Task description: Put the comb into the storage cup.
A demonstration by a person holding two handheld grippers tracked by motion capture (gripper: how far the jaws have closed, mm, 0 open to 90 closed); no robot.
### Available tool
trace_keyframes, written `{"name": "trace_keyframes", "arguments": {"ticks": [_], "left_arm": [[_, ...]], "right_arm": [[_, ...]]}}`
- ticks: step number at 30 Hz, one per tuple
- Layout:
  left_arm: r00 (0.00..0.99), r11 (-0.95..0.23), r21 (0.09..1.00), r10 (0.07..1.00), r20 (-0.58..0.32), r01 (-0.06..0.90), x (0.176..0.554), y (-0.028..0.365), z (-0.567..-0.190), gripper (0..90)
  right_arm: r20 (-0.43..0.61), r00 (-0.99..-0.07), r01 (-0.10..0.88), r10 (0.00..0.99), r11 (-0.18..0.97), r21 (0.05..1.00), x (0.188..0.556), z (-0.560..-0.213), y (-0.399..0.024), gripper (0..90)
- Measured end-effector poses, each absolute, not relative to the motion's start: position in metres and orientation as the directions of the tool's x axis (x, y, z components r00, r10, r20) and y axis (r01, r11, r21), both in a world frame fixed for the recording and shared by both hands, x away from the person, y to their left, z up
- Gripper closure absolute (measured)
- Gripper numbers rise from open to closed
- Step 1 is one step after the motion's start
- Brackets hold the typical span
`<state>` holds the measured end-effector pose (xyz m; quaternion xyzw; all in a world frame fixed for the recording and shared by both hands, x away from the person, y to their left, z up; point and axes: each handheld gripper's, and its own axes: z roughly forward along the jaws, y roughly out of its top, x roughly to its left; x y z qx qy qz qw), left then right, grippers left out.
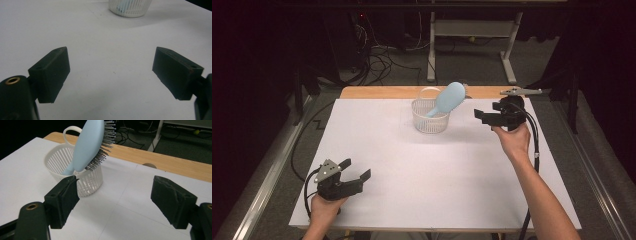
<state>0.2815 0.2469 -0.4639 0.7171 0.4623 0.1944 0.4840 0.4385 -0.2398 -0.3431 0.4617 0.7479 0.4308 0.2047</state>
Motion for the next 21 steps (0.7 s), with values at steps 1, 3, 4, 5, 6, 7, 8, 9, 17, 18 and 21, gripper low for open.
{"name": "trace_keyframes", "arguments": {"ticks": [1, 3, 4, 5, 6, 7, 8, 9, 17, 18, 21], "left_arm": [[0.497, -0.104, 0.874, 0.851, -0.169, 0.475, 0.282, 0.247, -0.464, 13.9], [0.495, -0.101, 0.873, 0.852, -0.172, 0.477, 0.282, 0.247, -0.464, 13.9], [0.495, -0.100, 0.874, 0.852, -0.173, 0.476, 0.282, 0.247, -0.464, 13.9], [0.495, -0.099, 0.874, 0.852, -0.173, 0.476, 0.282, 0.247, -0.464, 13.9], [0.495, -0.099, 0.873, 0.852, -0.173, 0.477, 0.281, 0.247, -0.464, 13.9], [0.495, -0.099, 0.873, 0.852, -0.173, 0.477, 0.281, 0.247, -0.464, 13.9], [0.495, -0.099, 0.873, 0.852, -0.173, 0.477, 0.281, 0.247, -0.464, 13.9], [0.495, -0.099, 0.873, 0.852, -0.173, 0.477, 0.281, 0.247, -0.464, 13.9], [0.495, -0.099, 0.874, 0.852, -0.173, 0.476, 0.281, 0.247, -0.464, 13.9], [0.495, -0.099, 0.874, 0.852, -0.173, 0.477, 0.281, 0.247, -0.464, 13.9], [0.495, -0.099, 0.873, 0.851, -0.174, 0.477, 0.281, 0.247, -0.464, 13.9]], "right_arm": [[0.093, -0.490, 0.514, 0.867, 0.200, 0.834, 0.438, -0.343, -0.241, 22.3], [0.096, -0.487, 0.514, 0.868, 0.196, 0.835, 0.437, -0.343, -0.242, 22.3], [0.095, -0.487, 0.513, 0.868, 0.196, 0.836, 0.436, -0.343, -0.243, 22.3], [0.094, -0.487, 0.512, 0.869, 0.196, 0.836, 0.435, -0.343, -0.244, 22.3], [0.092, -0.488, 0.508, 0.868, 0.196, 0.838, 0.435, -0.343, -0.245, 22.4], [0.092, -0.487, 0.508, 0.868, 0.196, 0.839, 0.434, -0.343, -0.245, 22.4], [0.092, -0.488, 0.506, 0.868, 0.196, 0.840, 0.433, -0.343, -0.246, 22.4], [0.093, -0.487, 0.506, 0.868, 0.194, 0.840, 0.432, -0.343, -0.247, 22.4], [0.094, -0.488, 0.500, 0.868, 0.189, 0.845, 0.427, -0.343, -0.252, 22.4], [0.094, -0.488, 0.499, 0.868, 0.189, 0.845, 0.426, -0.343, -0.253, 22.4], [0.095, -0.490, 0.497, 0.866, 0.189, 0.847, 0.424, -0.344, -0.254, 22.4]]}}
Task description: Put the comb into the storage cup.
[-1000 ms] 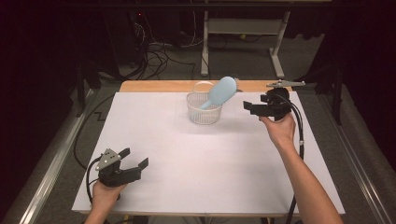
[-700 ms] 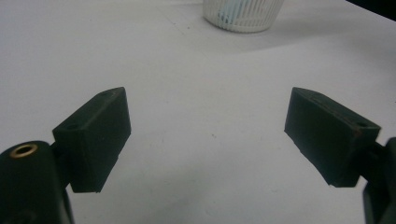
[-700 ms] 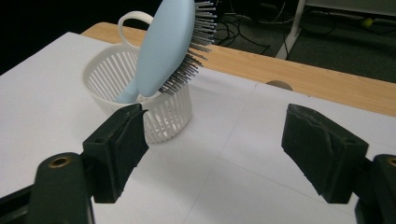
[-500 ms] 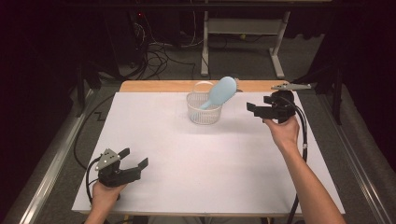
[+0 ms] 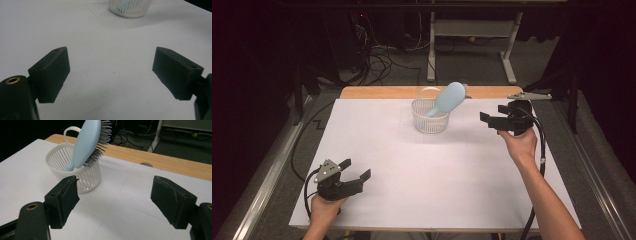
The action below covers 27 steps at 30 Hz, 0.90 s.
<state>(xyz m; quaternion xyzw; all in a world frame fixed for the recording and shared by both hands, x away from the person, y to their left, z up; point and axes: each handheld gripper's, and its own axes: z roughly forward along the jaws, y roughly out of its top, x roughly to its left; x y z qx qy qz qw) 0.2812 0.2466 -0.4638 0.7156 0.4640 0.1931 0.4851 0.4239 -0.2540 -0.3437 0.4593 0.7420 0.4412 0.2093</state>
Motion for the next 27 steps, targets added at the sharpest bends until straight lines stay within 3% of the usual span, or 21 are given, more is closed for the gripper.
{"name": "trace_keyframes", "arguments": {"ticks": [27], "left_arm": [[0.496, -0.098, 0.873, 0.850, -0.176, 0.478, 0.281, 0.246, -0.464, 13.9]], "right_arm": [[0.106, -0.490, 0.485, 0.865, 0.169, 0.858, 0.406, -0.350, -0.270, 22.9]]}}
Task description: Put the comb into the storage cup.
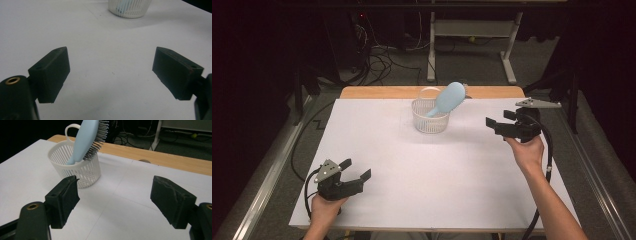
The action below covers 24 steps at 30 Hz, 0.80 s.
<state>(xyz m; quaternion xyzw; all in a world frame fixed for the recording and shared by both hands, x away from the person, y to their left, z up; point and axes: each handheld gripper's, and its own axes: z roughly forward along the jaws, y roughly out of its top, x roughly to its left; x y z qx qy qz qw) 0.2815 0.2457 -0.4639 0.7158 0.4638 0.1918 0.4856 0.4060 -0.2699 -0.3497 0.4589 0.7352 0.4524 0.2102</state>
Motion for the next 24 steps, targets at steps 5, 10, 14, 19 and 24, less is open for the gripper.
{"name": "trace_keyframes", "arguments": {"ticks": [5, 10, 14, 19, 24], "left_arm": [[0.496, -0.098, 0.873, 0.851, -0.175, 0.477, 0.281, 0.246, -0.464, 13.8], [0.495, -0.098, 0.874, 0.851, -0.175, 0.477, 0.281, 0.246, -0.464, 13.9], [0.495, -0.097, 0.874, 0.851, -0.175, 0.476, 0.281, 0.246, -0.464, 13.9], [0.494, -0.096, 0.875, 0.851, -0.175, 0.475, 0.281, 0.246, -0.463, 13.8], [0.494, -0.096, 0.874, 0.851, -0.175, 0.476, 0.281, 0.246, -0.463, 13.9]], "right_arm": [[0.115, -0.489, 0.479, 0.865, 0.156, 0.864, 0.402, -0.351, -0.273, 23.1], [0.118, -0.487, 0.474, 0.865, 0.148, 0.868, 0.398, -0.351, -0.278, 23.2], [0.110, -0.487, 0.469, 0.867, 0.153, 0.870, 0.394, -0.351, -0.280, 23.2], [0.107, -0.488, 0.464, 0.866, 0.153, 0.872, 0.390, -0.352, -0.282, 23.3], [0.106, -0.489, 0.459, 0.866, 0.153, 0.875, 0.386, -0.354, -0.284, 23.3]]}}
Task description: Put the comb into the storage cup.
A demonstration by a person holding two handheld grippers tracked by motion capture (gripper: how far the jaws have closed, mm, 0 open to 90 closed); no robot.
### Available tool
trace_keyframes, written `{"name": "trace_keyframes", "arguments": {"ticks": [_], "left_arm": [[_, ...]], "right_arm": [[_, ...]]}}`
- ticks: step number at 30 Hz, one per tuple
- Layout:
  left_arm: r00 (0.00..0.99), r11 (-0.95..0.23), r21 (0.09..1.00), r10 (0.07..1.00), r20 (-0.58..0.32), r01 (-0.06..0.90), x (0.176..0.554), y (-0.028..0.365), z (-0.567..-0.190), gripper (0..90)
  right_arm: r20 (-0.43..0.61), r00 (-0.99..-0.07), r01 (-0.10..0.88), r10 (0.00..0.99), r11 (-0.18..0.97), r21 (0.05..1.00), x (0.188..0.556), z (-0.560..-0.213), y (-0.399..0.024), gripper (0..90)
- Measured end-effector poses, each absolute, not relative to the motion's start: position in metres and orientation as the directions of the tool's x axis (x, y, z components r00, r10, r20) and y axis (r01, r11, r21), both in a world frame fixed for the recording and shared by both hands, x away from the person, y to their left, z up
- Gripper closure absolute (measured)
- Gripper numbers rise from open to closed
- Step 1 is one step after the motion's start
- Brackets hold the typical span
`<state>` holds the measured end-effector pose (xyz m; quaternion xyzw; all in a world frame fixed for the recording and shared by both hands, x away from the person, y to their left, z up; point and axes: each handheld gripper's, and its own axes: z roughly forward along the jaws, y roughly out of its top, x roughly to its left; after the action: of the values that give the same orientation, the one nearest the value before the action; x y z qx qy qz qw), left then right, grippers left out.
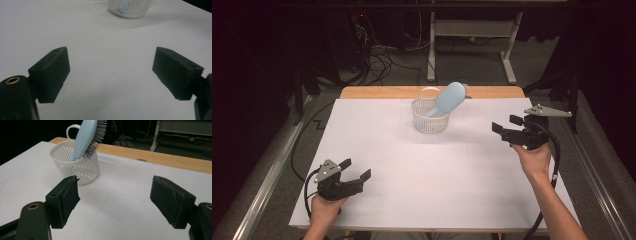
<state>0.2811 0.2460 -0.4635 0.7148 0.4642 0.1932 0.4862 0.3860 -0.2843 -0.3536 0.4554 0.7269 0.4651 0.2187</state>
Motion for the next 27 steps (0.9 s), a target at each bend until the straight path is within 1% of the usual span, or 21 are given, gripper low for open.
{"name": "trace_keyframes", "arguments": {"ticks": [11, 27], "left_arm": [[0.495, -0.095, 0.873, 0.850, -0.179, 0.479, 0.282, 0.245, -0.464, 13.9], [0.492, -0.093, 0.874, 0.852, -0.178, 0.477, 0.281, 0.246, -0.463, 13.8]], "right_arm": [[0.125, -0.487, 0.453, 0.864, 0.128, 0.882, 0.377, -0.358, -0.291, 23.3], [0.108, -0.482, 0.420, 0.870, 0.121, 0.899, 0.356, -0.360, -0.304, 23.3]]}}
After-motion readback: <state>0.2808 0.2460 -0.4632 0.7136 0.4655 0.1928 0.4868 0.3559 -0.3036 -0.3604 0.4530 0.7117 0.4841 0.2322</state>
